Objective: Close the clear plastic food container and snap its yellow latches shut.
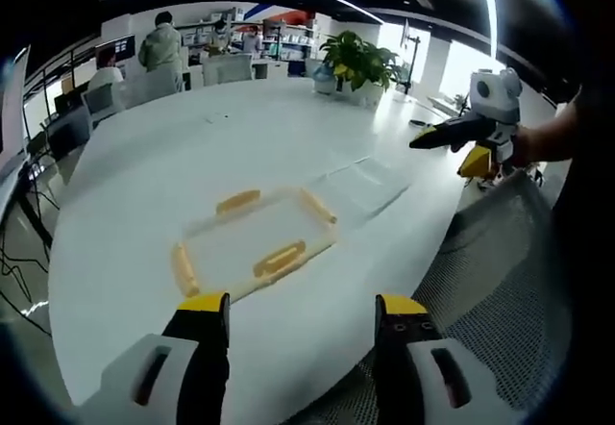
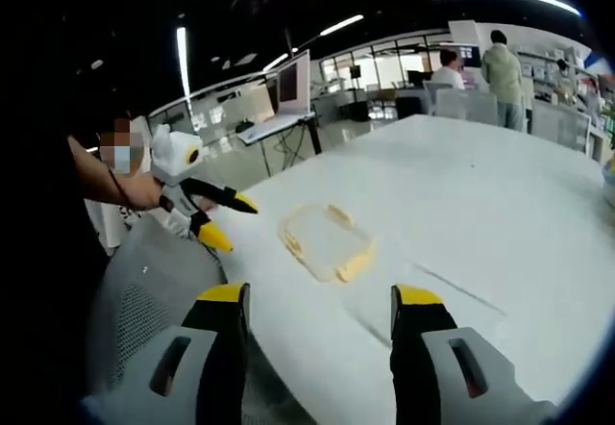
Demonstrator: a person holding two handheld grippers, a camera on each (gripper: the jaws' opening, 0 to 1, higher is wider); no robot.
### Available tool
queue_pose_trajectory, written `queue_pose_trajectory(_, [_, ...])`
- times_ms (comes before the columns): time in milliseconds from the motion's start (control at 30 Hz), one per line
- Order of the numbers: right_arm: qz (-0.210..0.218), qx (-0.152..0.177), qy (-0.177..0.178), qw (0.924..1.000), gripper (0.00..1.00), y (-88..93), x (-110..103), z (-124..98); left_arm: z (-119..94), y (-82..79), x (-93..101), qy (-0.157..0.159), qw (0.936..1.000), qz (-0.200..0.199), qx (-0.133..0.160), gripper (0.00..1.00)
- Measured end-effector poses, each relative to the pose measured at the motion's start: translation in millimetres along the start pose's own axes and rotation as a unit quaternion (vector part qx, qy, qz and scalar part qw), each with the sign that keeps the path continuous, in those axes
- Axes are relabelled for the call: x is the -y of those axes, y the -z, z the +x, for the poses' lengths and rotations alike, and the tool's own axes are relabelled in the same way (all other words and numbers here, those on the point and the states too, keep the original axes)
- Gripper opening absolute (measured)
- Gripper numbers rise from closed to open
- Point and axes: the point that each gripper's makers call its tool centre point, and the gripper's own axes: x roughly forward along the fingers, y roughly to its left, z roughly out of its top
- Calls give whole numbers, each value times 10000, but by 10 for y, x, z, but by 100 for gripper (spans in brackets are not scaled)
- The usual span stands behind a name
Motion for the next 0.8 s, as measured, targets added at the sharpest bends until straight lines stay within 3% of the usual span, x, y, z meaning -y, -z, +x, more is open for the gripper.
queue_pose_trajectory(267, [-261, -157, 13, 9995, 56, -49, 24, 100, 65, -11, -63, 208, 9990, 336, -202, 63])
queue_pose_trajectory(367, [-137, -171, 20, 9998, 55, -69, 81, 150, 90, 3, -104, 315, 9988, 283, -254, 62])
queue_pose_trajectory(800, [-514, -486, -119, 9974, 54, -101, 77, 382, 145, 43, -245, 529, 9956, 595, -488, 61])
